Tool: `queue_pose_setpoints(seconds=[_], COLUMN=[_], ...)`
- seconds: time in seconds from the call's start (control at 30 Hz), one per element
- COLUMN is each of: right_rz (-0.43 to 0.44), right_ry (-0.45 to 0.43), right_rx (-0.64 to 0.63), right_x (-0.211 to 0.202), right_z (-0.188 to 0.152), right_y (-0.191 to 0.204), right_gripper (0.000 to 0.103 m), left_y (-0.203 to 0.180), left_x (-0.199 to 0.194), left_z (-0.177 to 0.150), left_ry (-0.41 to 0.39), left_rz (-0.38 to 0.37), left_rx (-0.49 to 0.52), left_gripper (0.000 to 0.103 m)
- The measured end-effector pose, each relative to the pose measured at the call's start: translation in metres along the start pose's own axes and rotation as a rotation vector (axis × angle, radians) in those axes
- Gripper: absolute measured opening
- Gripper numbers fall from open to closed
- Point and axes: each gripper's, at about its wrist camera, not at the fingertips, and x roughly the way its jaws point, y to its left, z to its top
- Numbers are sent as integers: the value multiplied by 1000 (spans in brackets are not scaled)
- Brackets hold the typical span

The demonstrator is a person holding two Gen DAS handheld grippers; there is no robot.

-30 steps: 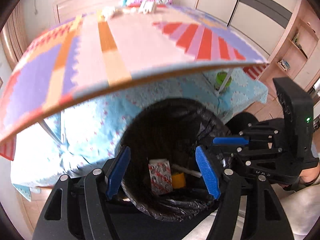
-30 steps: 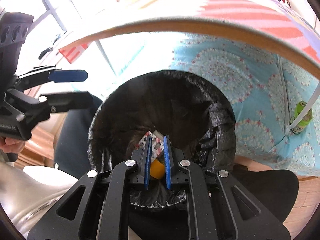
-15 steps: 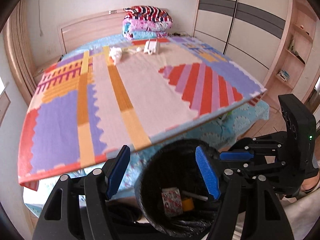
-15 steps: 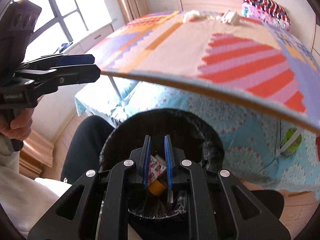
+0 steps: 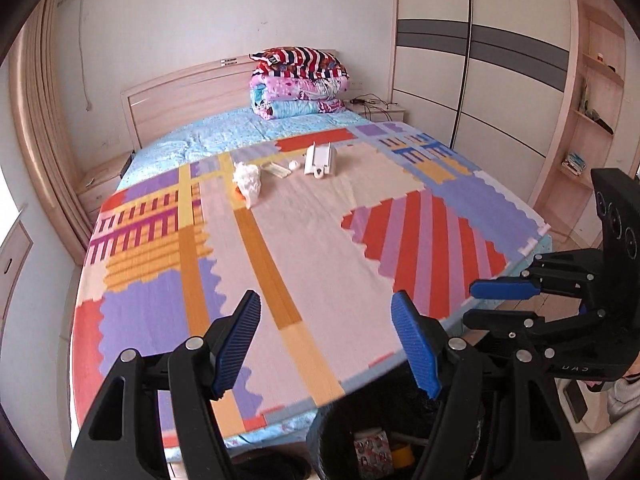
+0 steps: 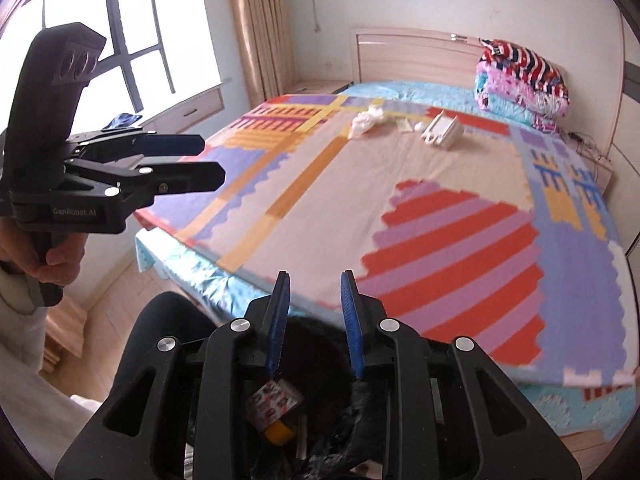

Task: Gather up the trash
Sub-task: 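Move both tools back over the bed toward the white bag and holder, then grasp the white plastic bag with the left gripper while the right gripper grasps the white holder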

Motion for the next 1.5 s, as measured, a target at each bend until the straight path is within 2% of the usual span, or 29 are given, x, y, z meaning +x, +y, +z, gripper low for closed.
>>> queue_pose_setpoints(seconds=[0.07, 0.23, 0.3, 0.4, 0.53, 0.63, 0.73, 0.87, 0.97, 1.03, 1.23, 1.4, 1.5], right_rz=[-11, -41, -53, -69, -96, -116, -167, -179, -205, -210, -177, -169, -158], right_ry=[-13, -42, -53, -60, -58, -59, -45, -24, -10, -3, 36, 73, 90], right_rx=[3, -1, 4, 18, 60, 71, 89, 127, 151, 174, 261, 272, 291], right_x=[2, 10, 15, 22, 38, 49, 71, 96, 112, 123, 157, 186, 199], right_z=[11, 38, 50, 63, 83, 95, 112, 130, 143, 150, 164, 173, 175], right_y=[-7, -22, -30, -42, -61, -71, -86, -104, -117, -127, -158, -174, -183], right_gripper=[34, 37, 46, 49, 50, 58, 58, 58, 58, 58, 58, 58, 58], left_y=[4, 18, 25, 33, 47, 59, 73, 95, 105, 114, 136, 150, 149], left_x=[6, 22, 30, 45, 71, 92, 116, 143, 166, 185, 225, 250, 259], left_z=[9, 33, 44, 59, 79, 91, 101, 114, 123, 130, 139, 136, 138], left_ry=[-4, -12, -15, -13, 11, 28, 49, 70, 98, 130, 185, 210, 196], left_rz=[3, 12, 10, 18, 33, 60, 96, 60, 60, 16, 16, 22, 21], left_rx=[2, -8, -12, -12, -2, 4, 1, -58, -69, -102, -157, -204, -192], left_gripper=[65, 65, 65, 65, 65, 65, 65, 65, 65, 65, 65, 65, 65])
